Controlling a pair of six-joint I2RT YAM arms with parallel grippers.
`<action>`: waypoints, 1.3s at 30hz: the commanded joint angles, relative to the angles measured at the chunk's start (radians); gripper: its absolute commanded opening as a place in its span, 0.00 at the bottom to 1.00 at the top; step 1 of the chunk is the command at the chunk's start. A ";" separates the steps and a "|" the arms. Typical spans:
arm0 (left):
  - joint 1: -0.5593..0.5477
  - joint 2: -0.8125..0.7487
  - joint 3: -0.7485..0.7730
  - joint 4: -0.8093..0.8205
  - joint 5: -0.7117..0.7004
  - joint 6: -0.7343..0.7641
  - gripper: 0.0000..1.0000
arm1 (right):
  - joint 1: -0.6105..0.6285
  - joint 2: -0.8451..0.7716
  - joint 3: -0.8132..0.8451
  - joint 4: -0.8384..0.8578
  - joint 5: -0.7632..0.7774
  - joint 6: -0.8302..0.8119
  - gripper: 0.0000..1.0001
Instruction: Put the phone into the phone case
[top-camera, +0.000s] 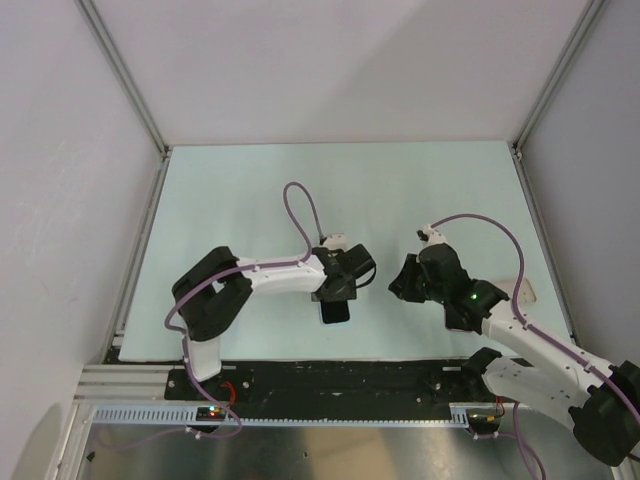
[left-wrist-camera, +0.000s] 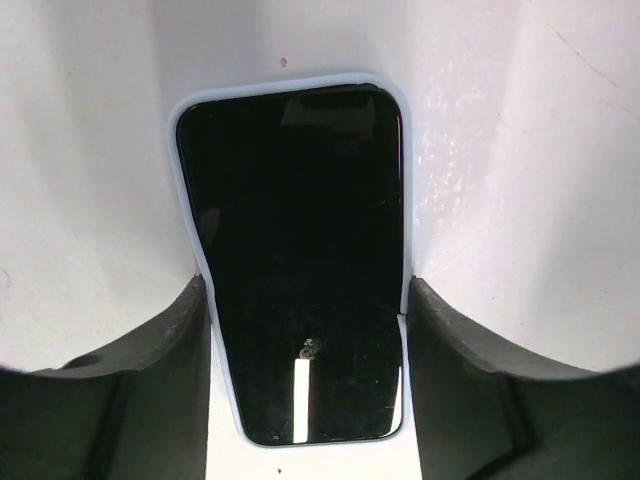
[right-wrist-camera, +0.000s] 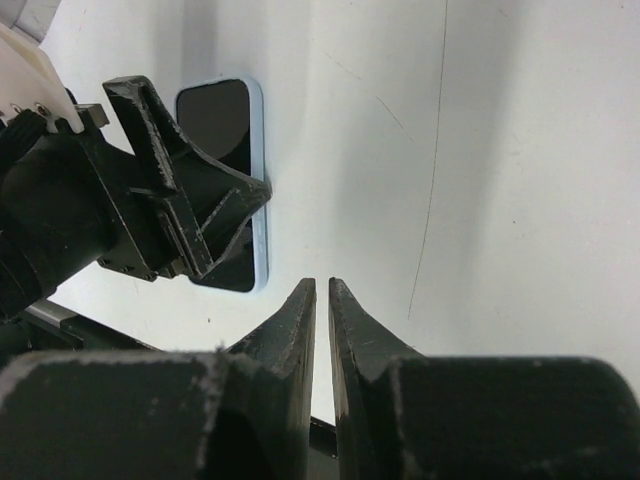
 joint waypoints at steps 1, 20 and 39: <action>0.068 -0.021 -0.065 0.050 -0.038 0.080 0.43 | -0.003 -0.007 -0.004 0.011 -0.012 -0.015 0.14; 0.564 0.153 0.308 0.193 0.157 0.851 0.31 | -0.059 -0.056 -0.006 -0.041 -0.019 -0.037 0.14; 0.586 0.158 0.235 0.193 0.223 0.801 0.59 | -0.095 -0.018 0.005 -0.045 -0.005 -0.015 0.44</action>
